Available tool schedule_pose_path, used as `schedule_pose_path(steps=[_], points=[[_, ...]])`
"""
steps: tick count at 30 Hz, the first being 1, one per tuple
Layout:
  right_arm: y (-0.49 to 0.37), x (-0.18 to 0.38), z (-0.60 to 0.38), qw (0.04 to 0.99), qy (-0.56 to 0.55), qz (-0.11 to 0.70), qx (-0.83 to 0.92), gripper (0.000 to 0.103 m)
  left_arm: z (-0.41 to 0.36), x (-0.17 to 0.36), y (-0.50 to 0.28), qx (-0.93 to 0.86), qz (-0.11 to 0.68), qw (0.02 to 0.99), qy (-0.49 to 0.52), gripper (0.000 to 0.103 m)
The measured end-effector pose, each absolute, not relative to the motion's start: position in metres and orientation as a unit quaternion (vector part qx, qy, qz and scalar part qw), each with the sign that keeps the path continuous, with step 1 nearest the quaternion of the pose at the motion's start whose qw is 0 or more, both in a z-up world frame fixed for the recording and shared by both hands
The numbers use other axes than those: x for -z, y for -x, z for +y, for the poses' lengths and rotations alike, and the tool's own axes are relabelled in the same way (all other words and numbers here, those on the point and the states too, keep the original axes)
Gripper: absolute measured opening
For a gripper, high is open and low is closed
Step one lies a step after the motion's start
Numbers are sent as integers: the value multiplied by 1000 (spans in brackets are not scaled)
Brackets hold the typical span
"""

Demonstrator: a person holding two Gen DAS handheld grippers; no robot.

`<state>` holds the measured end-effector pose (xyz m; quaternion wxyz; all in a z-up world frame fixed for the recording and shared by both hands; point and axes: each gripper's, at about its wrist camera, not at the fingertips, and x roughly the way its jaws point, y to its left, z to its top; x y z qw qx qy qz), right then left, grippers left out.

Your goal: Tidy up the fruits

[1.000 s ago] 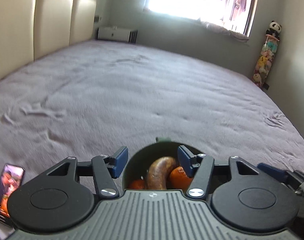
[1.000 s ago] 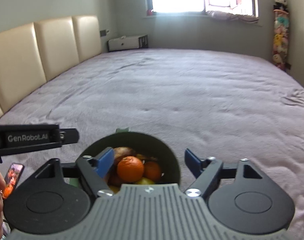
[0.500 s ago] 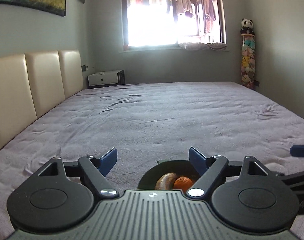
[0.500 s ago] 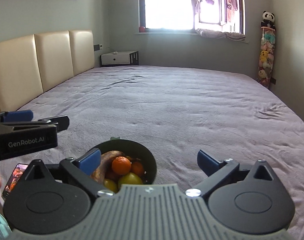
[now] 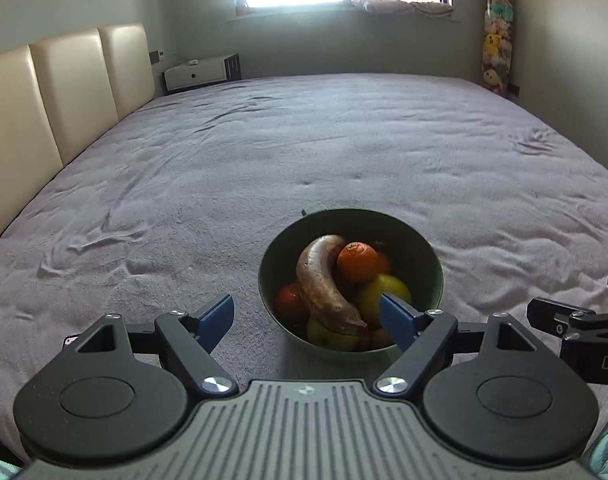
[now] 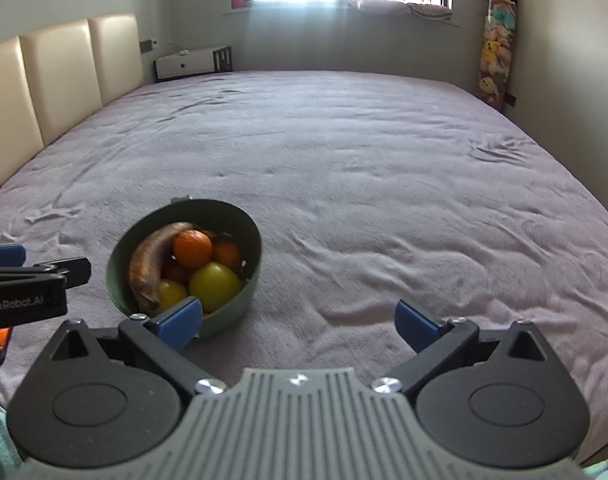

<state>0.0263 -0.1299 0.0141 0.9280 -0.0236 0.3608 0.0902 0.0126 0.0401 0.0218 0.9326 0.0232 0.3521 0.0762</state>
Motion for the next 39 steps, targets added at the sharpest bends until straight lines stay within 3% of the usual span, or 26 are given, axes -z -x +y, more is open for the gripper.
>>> schedule_pose_path(steps=[20,39], points=[[-53,25,-124,900,18,428,-85,99,38,11,-34,-79,406,910,-4,96],[-51,22,-126,901,14,427,-80,99,37,10,-32,-80,414,907,1,96]])
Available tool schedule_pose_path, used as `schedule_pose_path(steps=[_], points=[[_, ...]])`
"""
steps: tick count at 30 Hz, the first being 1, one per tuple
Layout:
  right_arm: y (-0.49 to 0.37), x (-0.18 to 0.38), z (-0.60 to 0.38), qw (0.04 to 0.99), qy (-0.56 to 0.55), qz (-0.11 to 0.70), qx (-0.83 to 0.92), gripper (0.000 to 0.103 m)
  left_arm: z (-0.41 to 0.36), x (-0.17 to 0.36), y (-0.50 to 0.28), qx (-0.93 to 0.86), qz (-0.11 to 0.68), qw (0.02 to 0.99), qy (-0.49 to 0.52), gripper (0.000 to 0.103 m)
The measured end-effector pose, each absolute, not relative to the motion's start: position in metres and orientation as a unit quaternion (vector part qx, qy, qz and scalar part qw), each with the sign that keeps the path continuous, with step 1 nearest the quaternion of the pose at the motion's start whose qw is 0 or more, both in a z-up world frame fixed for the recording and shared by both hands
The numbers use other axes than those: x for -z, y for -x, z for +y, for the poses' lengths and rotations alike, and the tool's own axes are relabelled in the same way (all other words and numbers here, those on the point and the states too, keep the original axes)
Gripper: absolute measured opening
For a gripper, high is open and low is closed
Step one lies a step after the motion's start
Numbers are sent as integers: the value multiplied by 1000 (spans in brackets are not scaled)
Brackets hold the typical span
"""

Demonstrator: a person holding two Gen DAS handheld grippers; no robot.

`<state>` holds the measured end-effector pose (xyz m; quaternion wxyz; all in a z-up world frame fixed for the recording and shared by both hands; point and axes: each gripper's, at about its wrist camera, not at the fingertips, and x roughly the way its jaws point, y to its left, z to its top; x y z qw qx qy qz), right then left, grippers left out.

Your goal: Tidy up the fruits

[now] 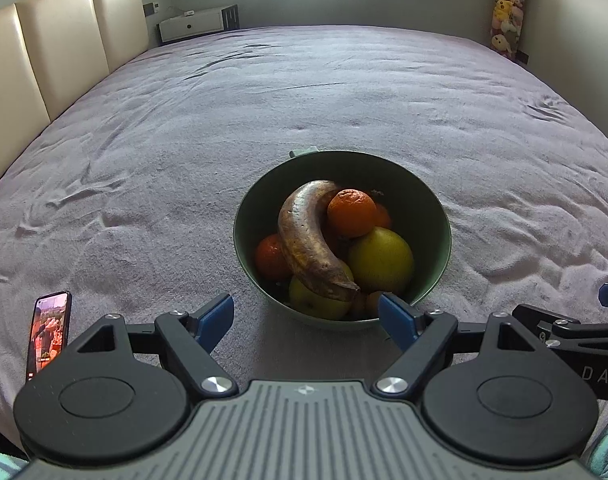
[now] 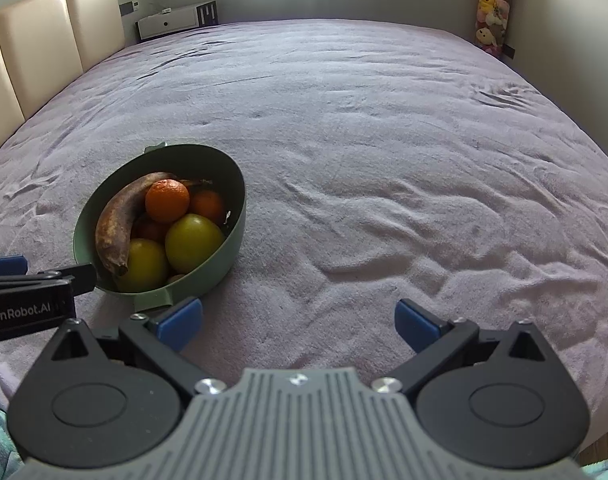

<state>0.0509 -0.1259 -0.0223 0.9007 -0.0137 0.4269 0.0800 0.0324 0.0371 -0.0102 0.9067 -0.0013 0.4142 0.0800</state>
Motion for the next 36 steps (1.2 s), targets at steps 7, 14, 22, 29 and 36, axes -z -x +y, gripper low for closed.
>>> schedule_pose_path(steps=[7,14,22,29,36], points=[[-51,21,-124,900,17,428,-83,99,38,10,-32,-81,415,906,1,96],[-51,21,-124,900,16,427,-83,99,39,9,-31,-82,414,907,-1,96],[-51,21,-123,900,17,427,-83,99,39,8,-31,-83,410,908,-1,96],[-50,22,-123,900,17,427,-84,99,39,7,-30,-84,410,908,-2,96],[-51,24,-124,899,17,429,-85,99,38,8,-31,-84,412,907,-4,96]])
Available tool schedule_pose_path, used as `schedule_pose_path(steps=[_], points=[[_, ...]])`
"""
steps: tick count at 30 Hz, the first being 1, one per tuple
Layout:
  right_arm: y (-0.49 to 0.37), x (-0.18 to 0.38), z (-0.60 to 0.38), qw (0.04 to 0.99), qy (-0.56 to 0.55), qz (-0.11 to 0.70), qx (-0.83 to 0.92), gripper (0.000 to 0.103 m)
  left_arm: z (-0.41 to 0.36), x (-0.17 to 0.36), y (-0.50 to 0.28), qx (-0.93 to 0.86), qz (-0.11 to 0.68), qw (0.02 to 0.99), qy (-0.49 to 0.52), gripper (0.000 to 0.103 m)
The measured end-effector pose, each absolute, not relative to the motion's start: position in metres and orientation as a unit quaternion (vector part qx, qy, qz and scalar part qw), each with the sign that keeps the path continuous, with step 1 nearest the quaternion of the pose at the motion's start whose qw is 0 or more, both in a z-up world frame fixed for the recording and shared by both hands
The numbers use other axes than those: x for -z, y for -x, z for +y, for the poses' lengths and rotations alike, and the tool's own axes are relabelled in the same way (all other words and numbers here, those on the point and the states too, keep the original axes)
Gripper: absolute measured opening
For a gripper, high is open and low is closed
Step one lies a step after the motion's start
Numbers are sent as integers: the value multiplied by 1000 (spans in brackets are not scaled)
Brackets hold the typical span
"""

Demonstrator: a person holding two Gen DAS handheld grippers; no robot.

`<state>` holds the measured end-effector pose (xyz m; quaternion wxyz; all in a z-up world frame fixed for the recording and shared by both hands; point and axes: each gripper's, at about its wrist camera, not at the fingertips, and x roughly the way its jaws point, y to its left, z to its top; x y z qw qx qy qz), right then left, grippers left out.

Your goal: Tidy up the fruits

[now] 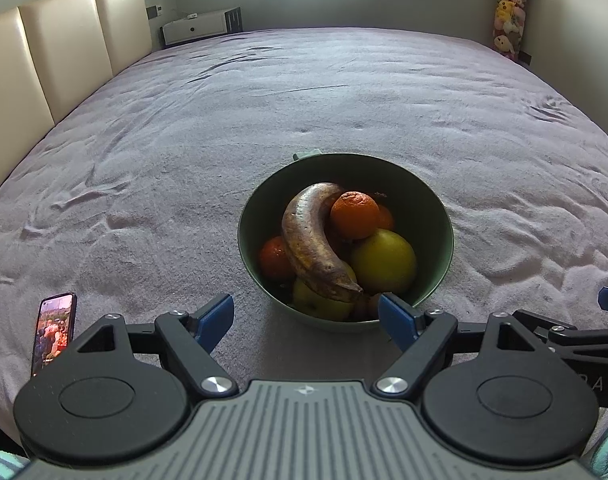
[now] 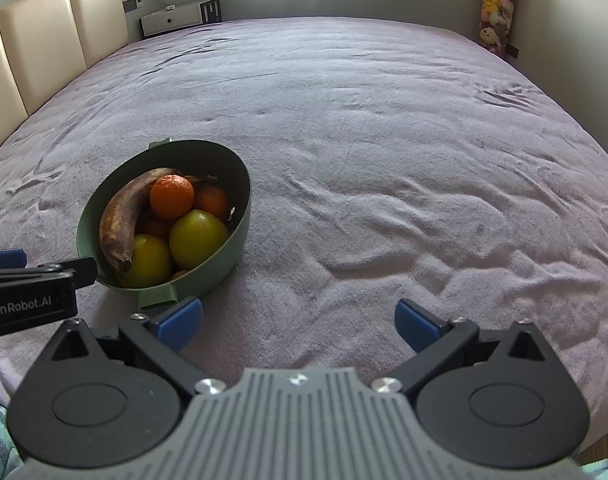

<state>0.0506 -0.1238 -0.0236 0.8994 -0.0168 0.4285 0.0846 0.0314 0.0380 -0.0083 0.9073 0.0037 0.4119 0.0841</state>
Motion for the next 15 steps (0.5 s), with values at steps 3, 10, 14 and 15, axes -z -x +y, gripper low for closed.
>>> schedule_pose_path(steps=[3,10,14,15], points=[[-51,24,-124,899,17,429,-85,99,38,8,-31,-83,410,908,-8,96],[-51,24,-124,899,17,429,-85,99,36,8,-31,-84,408,909,-15,96],[-51,24,-124,899,17,429,-85,99,36,7,-30,-84,406,910,-18,96],[-51,25,-124,899,17,430,-85,99,36,7,-30,-84,405,910,-18,96]])
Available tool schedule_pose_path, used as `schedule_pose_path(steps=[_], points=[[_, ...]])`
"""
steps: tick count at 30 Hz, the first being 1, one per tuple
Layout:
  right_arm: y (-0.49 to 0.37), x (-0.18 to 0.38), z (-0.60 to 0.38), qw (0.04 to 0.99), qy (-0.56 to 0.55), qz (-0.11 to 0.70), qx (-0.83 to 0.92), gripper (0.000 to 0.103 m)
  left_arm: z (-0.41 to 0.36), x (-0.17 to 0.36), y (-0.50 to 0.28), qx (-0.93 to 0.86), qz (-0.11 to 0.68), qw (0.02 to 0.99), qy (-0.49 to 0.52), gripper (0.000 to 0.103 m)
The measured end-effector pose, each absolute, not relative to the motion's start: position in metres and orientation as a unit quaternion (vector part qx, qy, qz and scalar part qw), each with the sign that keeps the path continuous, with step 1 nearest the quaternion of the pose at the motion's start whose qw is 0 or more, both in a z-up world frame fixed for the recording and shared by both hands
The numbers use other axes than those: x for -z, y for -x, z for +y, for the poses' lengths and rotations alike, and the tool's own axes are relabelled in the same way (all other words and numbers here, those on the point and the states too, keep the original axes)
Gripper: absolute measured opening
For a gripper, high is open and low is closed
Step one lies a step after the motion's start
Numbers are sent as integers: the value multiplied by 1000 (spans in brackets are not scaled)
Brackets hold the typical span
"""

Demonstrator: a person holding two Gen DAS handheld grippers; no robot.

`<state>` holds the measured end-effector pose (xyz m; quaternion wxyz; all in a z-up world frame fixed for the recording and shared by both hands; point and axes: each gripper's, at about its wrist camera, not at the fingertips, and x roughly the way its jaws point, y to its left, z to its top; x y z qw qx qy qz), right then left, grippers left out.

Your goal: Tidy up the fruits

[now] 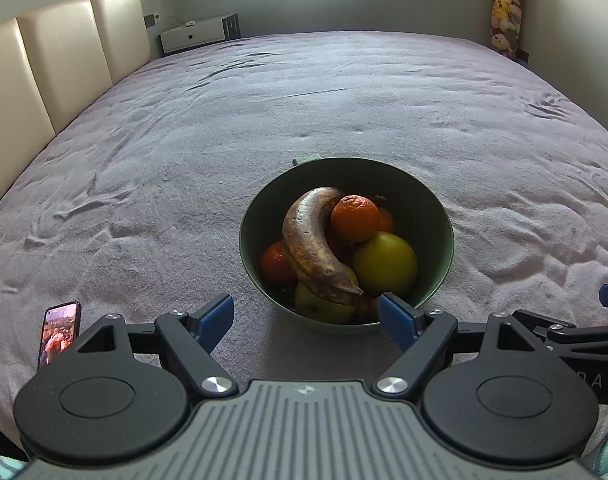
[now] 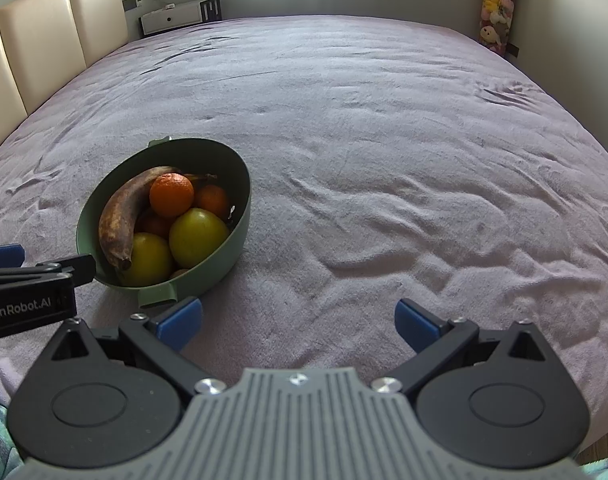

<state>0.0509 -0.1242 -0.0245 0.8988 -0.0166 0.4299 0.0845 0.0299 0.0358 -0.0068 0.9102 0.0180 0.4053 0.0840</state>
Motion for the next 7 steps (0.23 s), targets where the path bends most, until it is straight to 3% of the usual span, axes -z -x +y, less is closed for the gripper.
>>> schedule_pose_path(steps=[7], points=[[-50,27,-124,898,17,432,-85,99,36,6,-29,-83,403,911,-19,96]])
